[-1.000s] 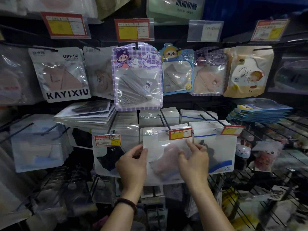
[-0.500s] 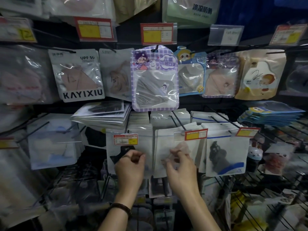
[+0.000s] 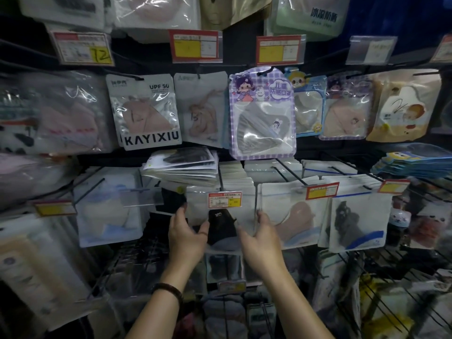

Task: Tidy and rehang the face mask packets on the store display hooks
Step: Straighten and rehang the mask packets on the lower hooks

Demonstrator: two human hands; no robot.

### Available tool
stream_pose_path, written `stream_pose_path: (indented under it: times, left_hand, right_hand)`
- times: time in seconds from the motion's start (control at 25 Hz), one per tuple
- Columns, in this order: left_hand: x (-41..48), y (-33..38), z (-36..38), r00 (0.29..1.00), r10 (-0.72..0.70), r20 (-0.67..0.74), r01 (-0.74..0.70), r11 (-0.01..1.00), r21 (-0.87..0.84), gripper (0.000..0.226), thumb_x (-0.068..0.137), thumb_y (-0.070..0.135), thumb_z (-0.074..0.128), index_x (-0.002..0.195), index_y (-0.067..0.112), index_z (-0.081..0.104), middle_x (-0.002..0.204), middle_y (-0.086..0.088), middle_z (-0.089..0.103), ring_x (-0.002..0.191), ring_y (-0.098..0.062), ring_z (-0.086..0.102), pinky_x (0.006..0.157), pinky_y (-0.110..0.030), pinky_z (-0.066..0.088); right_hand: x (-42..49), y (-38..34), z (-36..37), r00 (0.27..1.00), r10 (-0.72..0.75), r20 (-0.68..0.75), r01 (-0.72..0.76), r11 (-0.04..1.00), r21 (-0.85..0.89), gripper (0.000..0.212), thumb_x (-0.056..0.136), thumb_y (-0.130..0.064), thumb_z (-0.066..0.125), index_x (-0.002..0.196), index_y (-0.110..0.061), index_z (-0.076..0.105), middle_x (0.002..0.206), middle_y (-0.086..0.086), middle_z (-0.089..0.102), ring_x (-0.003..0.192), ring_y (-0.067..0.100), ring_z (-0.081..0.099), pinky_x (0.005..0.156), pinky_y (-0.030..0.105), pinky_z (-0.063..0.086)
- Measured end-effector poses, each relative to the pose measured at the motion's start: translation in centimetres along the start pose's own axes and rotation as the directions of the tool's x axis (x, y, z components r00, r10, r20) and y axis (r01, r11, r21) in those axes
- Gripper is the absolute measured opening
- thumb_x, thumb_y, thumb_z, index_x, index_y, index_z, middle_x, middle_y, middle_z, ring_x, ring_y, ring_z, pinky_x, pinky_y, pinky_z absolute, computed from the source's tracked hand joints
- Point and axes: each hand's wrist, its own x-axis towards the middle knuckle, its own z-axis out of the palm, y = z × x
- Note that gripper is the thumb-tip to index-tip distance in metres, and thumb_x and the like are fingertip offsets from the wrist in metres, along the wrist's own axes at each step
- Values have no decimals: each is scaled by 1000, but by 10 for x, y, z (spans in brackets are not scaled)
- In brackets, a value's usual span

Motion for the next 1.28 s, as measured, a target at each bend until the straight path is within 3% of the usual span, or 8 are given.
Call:
stream_pose_path:
  times: [0.08, 0.2, 0.44, 0.68, 0.84, 0.96, 1.16, 1.28]
  left_hand:
    - [6, -2, 0, 999, 0, 43, 1, 1000, -21, 69, 91, 26, 83, 151, 20, 51, 144, -2, 57, 124, -20, 63, 107, -39, 55]
    - [10, -2, -1, 996, -30, 81, 35, 998, -57, 64, 92, 25, 82, 148, 19, 53, 135, -2, 67, 112, -17, 67, 95, -30, 55]
    - [10, 0, -7, 993, -49, 103, 58, 994, -90, 59, 94, 26, 81, 147, 17, 57, 132, -2, 70, 110, -15, 66, 91, -29, 53]
    - [-1, 0, -18, 999, 1, -53, -2, 1000, -21, 37, 99, 20, 74, 136, 18, 70, 118, 9, 71, 103, -17, 71, 85, -26, 51]
    - [-3, 0, -25, 985, -21, -170, 7, 997, -83, 31, 96, 22, 80, 126, 16, 78, 112, 3, 79, 85, 3, 68, 76, -15, 51]
    - [-4, -4, -31, 987, -76, -142, 37, 964, -264, 28, 92, 16, 83, 120, 20, 82, 104, 9, 82, 91, -2, 76, 89, -29, 63]
    - [-23, -6, -41, 981, -155, -120, 82, 880, -468, 26, 92, 10, 83, 115, 22, 84, 101, 9, 83, 93, -1, 78, 83, -19, 62]
    - [-42, -5, -49, 977, -188, -97, 99, 812, -576, 25, 91, 9, 84, 109, 26, 83, 99, 9, 84, 96, -3, 78, 86, -22, 59]
  right_hand:
    - [5, -3, 4, 1000, 31, -1, -31, 999, 31, 81, 102, -34, 69, 169, -14, 28, 169, 8, 42, 156, 27, 40, 124, 38, 35]
    - [11, -2, 7, 997, 71, 11, -72, 995, 74, 83, 101, -36, 71, 169, -19, 26, 170, 4, 41, 156, 26, 40, 125, 42, 37]
    - [14, -5, 4, 998, 70, 7, -71, 991, 117, 79, 100, -30, 73, 167, -16, 34, 162, 4, 52, 151, 26, 48, 118, 36, 40]
    - [14, 3, 9, 999, 30, -45, -31, 999, -20, 69, 106, -31, 65, 166, -12, 38, 165, 6, 50, 153, 26, 46, 125, 41, 40]
    - [9, 6, 8, 980, 22, -198, -12, 999, 52, 40, 109, -28, 61, 145, -13, 64, 130, 3, 74, 122, 20, 70, 106, 39, 57]
    - [3, 6, 1, 961, 52, -271, -1, 983, 183, 17, 108, -23, 65, 123, -22, 73, 106, -10, 77, 95, 1, 70, 80, 20, 55]
    - [-14, 12, 3, 943, 96, -318, 26, 933, 358, 10, 101, -25, 74, 108, -28, 81, 96, -13, 81, 93, 4, 75, 87, 29, 62]
    - [-29, 19, 3, 933, 102, -344, 62, 898, 436, 8, 99, -21, 78, 103, -26, 82, 93, -11, 82, 92, 7, 77, 81, 25, 59]
